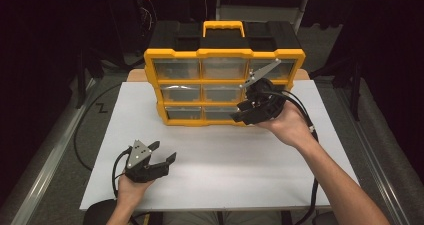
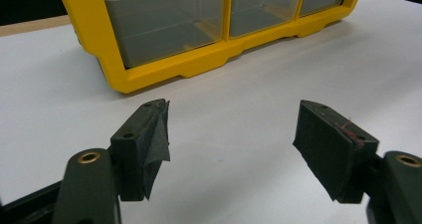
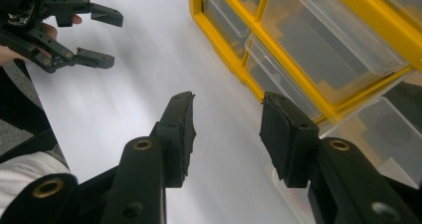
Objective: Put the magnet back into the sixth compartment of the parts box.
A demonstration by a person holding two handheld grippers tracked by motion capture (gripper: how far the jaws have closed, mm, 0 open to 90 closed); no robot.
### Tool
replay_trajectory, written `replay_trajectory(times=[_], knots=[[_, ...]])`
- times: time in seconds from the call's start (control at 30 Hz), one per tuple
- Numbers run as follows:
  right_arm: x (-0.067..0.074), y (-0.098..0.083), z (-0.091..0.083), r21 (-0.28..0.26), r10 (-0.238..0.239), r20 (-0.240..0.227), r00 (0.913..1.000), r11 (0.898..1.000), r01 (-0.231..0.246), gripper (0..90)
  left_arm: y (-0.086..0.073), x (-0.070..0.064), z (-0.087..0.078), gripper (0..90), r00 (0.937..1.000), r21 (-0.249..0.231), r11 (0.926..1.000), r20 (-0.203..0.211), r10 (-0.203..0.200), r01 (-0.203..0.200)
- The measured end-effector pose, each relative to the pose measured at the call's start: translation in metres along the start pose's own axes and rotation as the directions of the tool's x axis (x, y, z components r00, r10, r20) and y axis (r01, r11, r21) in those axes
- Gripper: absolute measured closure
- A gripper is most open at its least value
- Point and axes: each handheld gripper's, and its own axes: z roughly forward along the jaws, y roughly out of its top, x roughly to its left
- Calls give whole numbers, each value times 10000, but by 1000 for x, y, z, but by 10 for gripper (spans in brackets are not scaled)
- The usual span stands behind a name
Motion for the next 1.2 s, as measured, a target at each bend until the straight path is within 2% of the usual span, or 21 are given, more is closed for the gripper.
replay_trajectory(times=[0.6, 1.2], knots=[[9, -15, 8, -172, -99, -211, 9997, 9998, 96, 574, 0, 1, 0, 294, 10000, -17, 10000, -44, -51, 51], [5, -38, 6, -443, 115, -270, 9996, 9989, -127, 566, 0, 2, 0, 289, 9999, -14, 9999, -98, -118, 117]])
